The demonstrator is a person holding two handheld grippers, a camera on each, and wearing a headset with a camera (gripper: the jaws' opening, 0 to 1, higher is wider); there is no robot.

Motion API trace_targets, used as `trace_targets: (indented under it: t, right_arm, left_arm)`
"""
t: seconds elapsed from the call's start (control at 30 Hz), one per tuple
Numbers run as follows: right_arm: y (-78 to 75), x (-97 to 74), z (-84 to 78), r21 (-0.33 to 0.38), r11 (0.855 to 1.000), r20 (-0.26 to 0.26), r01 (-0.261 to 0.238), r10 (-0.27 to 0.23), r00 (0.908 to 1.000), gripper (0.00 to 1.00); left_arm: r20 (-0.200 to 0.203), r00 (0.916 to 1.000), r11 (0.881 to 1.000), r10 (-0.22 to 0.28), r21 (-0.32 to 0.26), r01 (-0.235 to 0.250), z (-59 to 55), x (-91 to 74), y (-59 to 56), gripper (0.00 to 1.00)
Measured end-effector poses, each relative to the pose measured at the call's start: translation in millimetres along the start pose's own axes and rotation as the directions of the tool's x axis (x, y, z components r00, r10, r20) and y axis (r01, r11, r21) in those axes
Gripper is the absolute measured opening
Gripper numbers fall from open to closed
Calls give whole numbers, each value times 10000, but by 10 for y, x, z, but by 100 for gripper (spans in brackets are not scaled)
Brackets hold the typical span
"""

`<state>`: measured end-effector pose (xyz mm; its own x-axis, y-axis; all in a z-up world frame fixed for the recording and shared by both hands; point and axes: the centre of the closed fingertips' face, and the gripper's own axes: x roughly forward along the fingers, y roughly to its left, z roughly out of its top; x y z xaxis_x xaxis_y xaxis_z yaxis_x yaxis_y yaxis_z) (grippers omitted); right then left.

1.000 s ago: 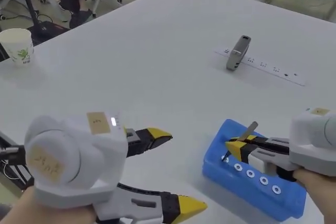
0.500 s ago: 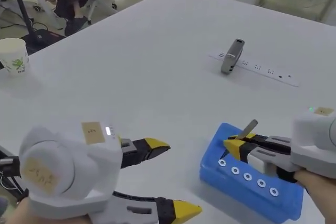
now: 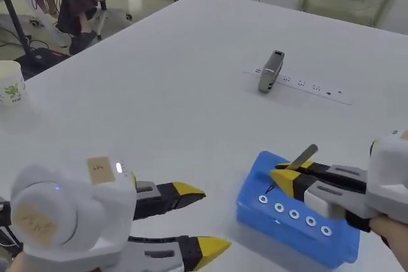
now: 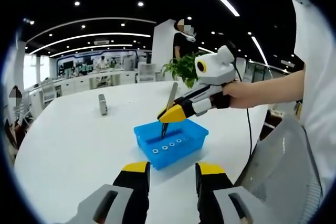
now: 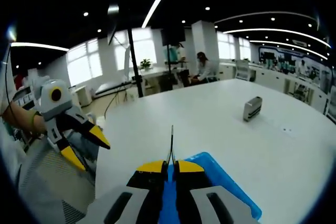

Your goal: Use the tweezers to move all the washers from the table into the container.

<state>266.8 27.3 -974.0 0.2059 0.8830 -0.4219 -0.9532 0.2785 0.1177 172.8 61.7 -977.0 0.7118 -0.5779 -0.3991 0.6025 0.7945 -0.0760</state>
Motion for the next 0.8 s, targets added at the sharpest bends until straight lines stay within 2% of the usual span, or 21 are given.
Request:
trace_targets:
  t: [0.17, 0.3, 0.53, 0.63, 0.8]
  right_arm:
    - [151, -131, 1, -58, 9999, 107, -109, 110, 9999, 4]
    - [259, -213, -36, -147, 9997, 84, -180, 181, 9998, 4]
    - [401, -327, -155, -149, 9995, -81, -289, 288, 9996, 4]
    - [448, -361, -201, -66, 9993, -100, -369, 368, 9993, 4]
    - [542, -411, -339, -39, 9984, -394, -564, 562, 9976, 3]
  left_arm:
    - [-261, 9993, 9996, -266, 90, 268, -41, -1, -52, 13]
    - [-620, 9963, 9979, -598, 227, 614, -99, 3, -117, 0]
    - [-1243, 9891, 9953, -794, 455, 856, -219, 28, -177, 0]
    - [-1788, 9801, 9921, -857, 750, 1005, -316, 33, -193, 0]
    - [-2297, 9658, 9874, -1199, 733, 1400, -405, 40, -241, 0]
